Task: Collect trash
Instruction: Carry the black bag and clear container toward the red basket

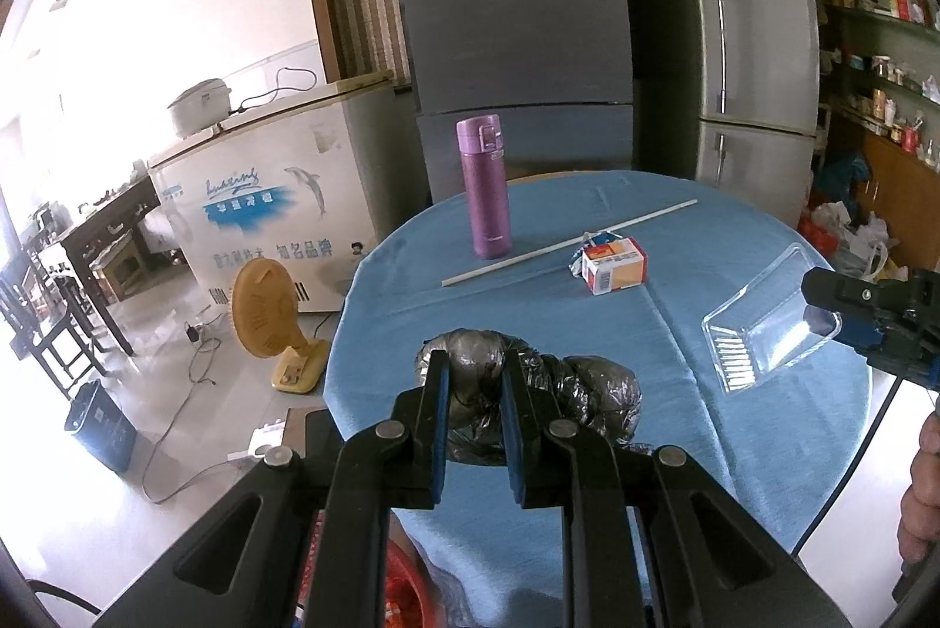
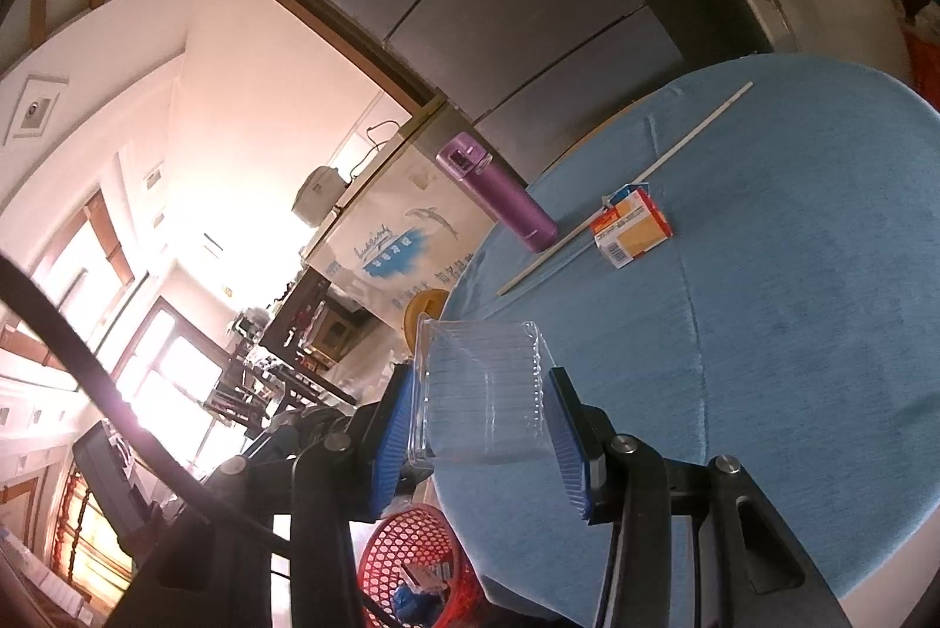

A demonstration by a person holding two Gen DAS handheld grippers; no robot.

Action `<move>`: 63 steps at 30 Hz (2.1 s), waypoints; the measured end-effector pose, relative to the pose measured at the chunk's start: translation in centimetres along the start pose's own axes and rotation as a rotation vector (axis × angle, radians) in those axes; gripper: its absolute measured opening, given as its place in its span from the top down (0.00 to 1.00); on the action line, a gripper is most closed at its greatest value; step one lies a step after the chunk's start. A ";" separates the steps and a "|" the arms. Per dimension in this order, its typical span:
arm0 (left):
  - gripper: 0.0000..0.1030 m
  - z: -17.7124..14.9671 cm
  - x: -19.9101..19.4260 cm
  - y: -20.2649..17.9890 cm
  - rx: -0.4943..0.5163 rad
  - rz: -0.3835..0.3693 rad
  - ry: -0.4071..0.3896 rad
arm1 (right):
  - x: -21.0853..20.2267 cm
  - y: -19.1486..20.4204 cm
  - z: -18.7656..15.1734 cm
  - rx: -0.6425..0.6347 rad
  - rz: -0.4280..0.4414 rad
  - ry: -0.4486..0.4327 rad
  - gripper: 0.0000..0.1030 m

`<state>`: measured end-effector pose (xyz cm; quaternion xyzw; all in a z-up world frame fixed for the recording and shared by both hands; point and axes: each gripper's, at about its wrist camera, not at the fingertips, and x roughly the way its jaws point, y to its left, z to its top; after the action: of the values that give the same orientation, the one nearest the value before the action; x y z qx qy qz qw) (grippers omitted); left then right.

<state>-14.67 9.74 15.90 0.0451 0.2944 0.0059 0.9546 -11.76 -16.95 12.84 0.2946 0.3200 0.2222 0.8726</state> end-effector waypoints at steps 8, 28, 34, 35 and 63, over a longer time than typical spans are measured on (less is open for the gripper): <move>0.84 -0.3 0.2 0.9 -0.015 0.010 0.007 | 1.0 0.8 -0.3 -0.014 0.008 0.023 0.54; 0.83 -1.7 1.1 3.1 -0.060 0.031 0.043 | 3.2 2.5 -2.2 -0.041 0.013 0.091 0.54; 0.83 -2.1 1.2 3.7 -0.075 0.042 0.051 | 3.6 3.0 -2.7 -0.048 0.019 0.106 0.54; 0.83 -2.2 1.3 3.8 -0.078 0.044 0.052 | 3.6 3.1 -2.8 -0.050 0.019 0.108 0.54; 0.83 -4.6 2.1 6.8 -0.142 0.085 0.102 | 7.0 5.7 -5.3 -0.100 0.039 0.208 0.54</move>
<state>-15.40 17.01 11.51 -0.0106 0.3391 0.0697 0.9381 -11.70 -6.80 10.26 0.2320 0.3915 0.2843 0.8438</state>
